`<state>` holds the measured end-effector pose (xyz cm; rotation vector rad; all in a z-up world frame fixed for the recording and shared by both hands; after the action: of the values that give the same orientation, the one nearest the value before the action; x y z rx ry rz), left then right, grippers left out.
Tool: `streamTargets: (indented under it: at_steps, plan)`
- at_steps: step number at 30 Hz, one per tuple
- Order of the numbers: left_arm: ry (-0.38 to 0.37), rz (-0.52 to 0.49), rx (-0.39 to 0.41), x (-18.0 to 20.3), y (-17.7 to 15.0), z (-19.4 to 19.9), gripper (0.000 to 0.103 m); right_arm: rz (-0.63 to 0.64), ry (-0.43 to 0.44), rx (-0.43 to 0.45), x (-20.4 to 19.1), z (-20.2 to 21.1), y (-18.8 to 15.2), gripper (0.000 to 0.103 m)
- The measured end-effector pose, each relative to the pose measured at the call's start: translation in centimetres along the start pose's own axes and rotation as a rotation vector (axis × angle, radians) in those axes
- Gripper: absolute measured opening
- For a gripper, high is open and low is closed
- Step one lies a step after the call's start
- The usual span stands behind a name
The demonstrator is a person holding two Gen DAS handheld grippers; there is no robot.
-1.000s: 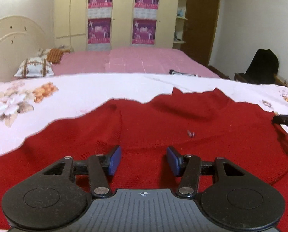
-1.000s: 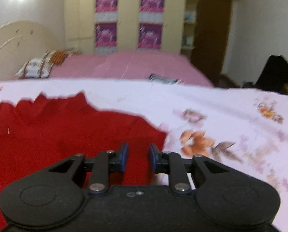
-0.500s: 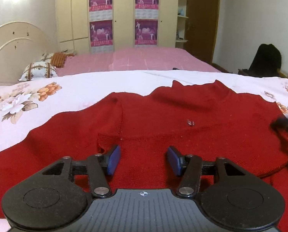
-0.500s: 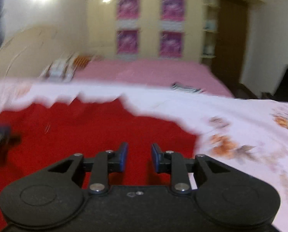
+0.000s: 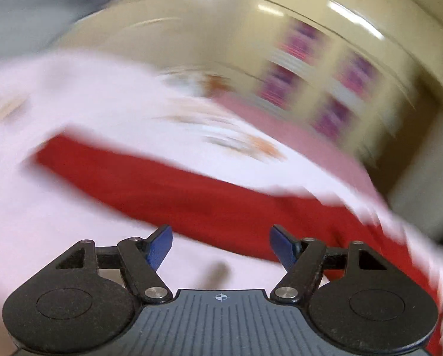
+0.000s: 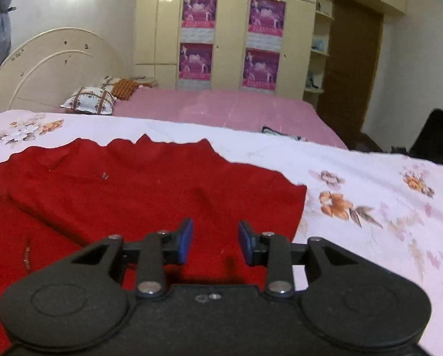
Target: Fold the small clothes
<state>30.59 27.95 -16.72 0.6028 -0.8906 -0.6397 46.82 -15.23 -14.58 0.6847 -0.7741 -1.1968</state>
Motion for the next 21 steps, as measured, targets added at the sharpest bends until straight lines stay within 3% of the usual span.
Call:
streamTargets:
  at_steps: [3, 4, 6, 10, 13, 16, 17, 18, 19, 21]
  plan:
    - [0.017, 0.380, 0.077, -8.1, 1.6, 1.5, 0.069, 0.010, 0.030, -0.019, -1.1, 0.6, -0.9, 0.034]
    - [0.004, 0.449, 0.099, -9.8, 2.1, 1.6, 0.064, 0.024, 0.039, -0.027, -1.7, 0.6, -1.2, 0.034]
    - [-0.017, 0.540, 0.099, -12.2, 2.6, 0.8, 0.046, 0.046, 0.052, -0.035, -2.3, 1.4, -1.6, 0.037]
    - [-0.051, 0.620, 0.088, -14.2, 3.4, -1.3, 0.026, 0.055, 0.078, -0.041, -4.8, 3.6, -1.6, 0.039]
    - [-0.051, 0.600, 0.094, -14.5, 3.9, -2.2, 0.023, 0.046, 0.092, -0.034, -5.3, 4.9, -1.0, 0.040]
    - [-0.018, 0.504, 0.084, -13.6, 4.5, -3.0, 0.023, 0.057, 0.093, -0.019, -5.7, 6.4, -0.8, 0.040]
    - [0.002, 0.470, 0.080, -13.3, 4.8, -3.1, 0.011, 0.056, 0.091, -0.016, -5.7, 6.7, -0.9, 0.040]
    - [0.030, 0.417, 0.076, -13.0, 5.4, -3.3, 0.004, 0.053, 0.088, -0.015, -5.5, 6.9, -0.9, 0.040]
    - [0.031, 0.341, 0.088, -12.0, 6.1, -3.1, 0.004, 0.049, 0.084, -0.016, -5.2, 6.9, -1.0, 0.040]
    - [-0.035, 0.177, 0.108, -7.3, 7.4, -3.2, 0.004, 0.028, 0.075, -0.020, -4.3, 6.7, -1.1, 0.040]
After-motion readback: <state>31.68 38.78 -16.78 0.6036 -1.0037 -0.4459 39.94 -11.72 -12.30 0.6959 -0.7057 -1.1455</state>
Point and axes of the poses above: each gripper's, at about its wrist camera, not at the fingertips, and z roughly against the way its jaws point, x to its right, y to its top, the point moved 8 cm from there along -z, roughly the way its jaws point, and after that the axes turned 6 degrees about -y, right-handed, at the moved point
